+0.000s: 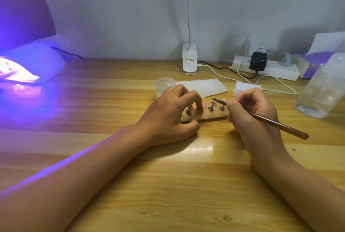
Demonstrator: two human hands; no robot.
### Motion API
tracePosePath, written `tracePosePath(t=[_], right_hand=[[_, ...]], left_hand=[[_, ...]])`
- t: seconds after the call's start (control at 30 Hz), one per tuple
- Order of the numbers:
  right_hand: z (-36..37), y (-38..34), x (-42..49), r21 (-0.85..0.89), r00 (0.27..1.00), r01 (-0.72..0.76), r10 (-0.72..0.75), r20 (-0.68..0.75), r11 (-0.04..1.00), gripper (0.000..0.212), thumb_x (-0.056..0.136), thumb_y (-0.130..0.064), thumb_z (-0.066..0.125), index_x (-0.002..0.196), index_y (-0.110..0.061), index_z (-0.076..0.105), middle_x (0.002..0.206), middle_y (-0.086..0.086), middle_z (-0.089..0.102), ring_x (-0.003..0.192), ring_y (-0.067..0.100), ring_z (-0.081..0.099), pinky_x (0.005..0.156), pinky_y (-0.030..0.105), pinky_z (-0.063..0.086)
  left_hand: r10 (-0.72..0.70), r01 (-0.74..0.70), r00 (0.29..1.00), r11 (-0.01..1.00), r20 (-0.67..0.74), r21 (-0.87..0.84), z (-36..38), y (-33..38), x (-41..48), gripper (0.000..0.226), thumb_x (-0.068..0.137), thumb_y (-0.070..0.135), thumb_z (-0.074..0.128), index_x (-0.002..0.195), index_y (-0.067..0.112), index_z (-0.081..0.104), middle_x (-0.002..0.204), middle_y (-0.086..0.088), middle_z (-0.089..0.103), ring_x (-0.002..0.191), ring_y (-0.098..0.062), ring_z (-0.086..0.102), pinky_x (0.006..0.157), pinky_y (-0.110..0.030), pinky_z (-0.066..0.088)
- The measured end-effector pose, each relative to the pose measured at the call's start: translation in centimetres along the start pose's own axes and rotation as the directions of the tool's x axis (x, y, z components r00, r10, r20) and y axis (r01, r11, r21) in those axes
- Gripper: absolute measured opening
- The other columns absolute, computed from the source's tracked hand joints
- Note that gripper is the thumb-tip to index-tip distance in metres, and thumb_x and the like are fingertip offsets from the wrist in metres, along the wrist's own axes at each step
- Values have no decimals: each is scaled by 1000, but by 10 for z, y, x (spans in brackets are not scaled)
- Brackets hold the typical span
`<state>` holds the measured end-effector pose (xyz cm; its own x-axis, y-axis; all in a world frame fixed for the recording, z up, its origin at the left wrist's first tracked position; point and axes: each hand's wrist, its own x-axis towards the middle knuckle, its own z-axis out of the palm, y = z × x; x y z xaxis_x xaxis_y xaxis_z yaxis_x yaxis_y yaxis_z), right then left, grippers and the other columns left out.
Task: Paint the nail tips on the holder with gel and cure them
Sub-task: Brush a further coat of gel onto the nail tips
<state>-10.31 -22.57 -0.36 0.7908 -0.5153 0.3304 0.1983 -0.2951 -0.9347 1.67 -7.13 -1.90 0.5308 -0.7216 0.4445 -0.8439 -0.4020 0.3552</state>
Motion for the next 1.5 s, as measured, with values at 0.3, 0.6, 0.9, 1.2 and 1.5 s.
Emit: tracePosePath(t=[0.3, 0.6, 0.9, 1.2, 1.5], right_hand=[[1, 3, 1, -33, 999, -48, 48, -11, 998, 11, 89, -21, 64, 87, -12, 58, 74, 11, 62, 65, 16, 54, 60, 38, 47], [0, 2, 2, -33, 998, -67, 67, -16, 997, 19, 87, -25, 66, 88, -8, 57, 73, 13, 59, 65, 15, 53, 60, 36, 47], [-1, 3, 2, -23, 997, -72, 72, -11, 997, 22, 87, -22, 65, 90, -2, 56, 77, 20, 56, 70, 23, 52, 60, 37, 46], [-1, 3, 1, 7, 1000, -29, 29, -6, 1000, 15, 87, -14, 61, 86, -1, 53, 69, 7, 52, 65, 19, 47, 53, 32, 41], [-1, 4, 3, 37, 1000, -22, 22, 0, 999, 10, 90, -16, 62, 83, -16, 56, 71, 6, 57, 67, 17, 51, 57, 29, 39]], left_hand=[[-2, 2, 1000, 1000, 9, 2, -1, 1, 0, 30, 78, 43, 56, 107, 40, 57, 101, 12, 48, 98, -9, 50, 75, -39, 52], [-9, 9, 1000, 1000, 18, 15, -1, 2, 1, 30, 78, 44, 55, 108, 39, 56, 102, 12, 48, 98, -8, 49, 75, -37, 51], [-24, 24, 1000, 1000, 7, 18, 0, 2, 0, 30, 77, 44, 54, 107, 40, 56, 101, 13, 49, 97, -6, 48, 73, -35, 51], [-21, 21, 1000, 1000, 13, 12, -1, 1, 0, 31, 76, 46, 50, 106, 41, 56, 101, 13, 49, 97, -6, 49, 73, -30, 48], [-21, 21, 1000, 1000, 23, -1, -1, 1, 0, 32, 76, 49, 49, 106, 42, 57, 102, 14, 49, 98, -7, 49, 74, -35, 51]])
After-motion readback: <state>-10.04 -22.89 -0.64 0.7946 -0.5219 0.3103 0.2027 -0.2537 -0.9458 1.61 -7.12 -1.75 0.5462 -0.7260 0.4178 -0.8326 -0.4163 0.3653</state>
